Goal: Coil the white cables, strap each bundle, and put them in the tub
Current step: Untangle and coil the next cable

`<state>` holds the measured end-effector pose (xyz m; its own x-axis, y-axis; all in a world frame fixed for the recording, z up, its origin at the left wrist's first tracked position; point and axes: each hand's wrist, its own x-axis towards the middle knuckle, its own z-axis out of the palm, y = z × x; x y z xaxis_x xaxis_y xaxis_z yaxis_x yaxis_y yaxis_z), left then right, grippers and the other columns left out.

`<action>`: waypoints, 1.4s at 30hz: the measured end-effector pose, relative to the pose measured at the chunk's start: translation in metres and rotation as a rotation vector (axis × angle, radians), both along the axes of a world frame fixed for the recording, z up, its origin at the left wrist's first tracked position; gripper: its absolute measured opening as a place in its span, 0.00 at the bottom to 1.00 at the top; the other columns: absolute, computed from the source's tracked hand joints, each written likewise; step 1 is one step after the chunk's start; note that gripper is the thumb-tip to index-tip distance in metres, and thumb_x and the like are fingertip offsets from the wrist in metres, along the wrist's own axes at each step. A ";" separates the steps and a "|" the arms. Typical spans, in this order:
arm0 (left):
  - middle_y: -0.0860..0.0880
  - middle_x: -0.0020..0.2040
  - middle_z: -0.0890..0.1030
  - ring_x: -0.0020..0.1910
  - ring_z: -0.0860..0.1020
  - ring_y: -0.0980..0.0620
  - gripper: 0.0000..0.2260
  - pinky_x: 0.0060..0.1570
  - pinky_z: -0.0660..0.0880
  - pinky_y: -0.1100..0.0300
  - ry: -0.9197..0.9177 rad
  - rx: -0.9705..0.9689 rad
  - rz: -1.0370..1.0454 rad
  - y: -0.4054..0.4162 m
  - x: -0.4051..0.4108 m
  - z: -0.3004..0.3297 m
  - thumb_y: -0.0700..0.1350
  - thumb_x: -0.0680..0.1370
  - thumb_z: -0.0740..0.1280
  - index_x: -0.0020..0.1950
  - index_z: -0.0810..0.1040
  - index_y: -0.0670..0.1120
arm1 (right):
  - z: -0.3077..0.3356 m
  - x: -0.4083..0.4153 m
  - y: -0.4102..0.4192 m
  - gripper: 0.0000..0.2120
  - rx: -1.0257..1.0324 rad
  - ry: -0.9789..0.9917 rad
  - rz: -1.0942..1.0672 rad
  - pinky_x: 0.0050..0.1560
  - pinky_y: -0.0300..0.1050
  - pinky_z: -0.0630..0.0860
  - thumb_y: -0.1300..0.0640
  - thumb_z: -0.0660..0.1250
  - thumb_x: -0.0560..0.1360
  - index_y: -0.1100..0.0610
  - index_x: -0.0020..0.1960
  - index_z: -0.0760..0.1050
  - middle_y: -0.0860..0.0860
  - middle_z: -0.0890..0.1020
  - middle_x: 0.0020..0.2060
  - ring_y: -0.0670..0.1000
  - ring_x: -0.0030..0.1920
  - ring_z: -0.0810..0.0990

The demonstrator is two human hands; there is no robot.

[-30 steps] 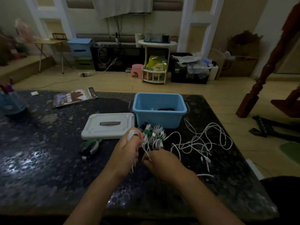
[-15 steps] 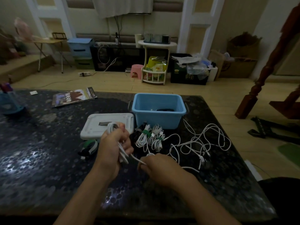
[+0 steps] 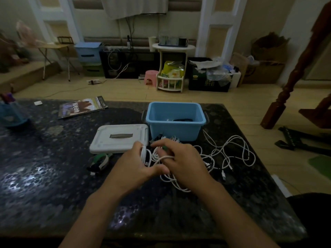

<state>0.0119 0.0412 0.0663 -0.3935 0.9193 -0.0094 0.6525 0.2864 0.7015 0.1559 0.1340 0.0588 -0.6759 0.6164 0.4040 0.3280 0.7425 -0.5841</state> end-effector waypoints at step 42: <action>0.49 0.30 0.68 0.28 0.68 0.50 0.09 0.31 0.65 0.56 -1.151 0.461 0.052 0.005 0.027 -0.001 0.32 0.73 0.60 0.43 0.66 0.46 | -0.039 0.003 0.002 0.10 0.039 -0.647 0.128 0.49 0.51 0.75 0.51 0.58 0.83 0.48 0.59 0.76 0.55 0.83 0.52 0.60 0.53 0.79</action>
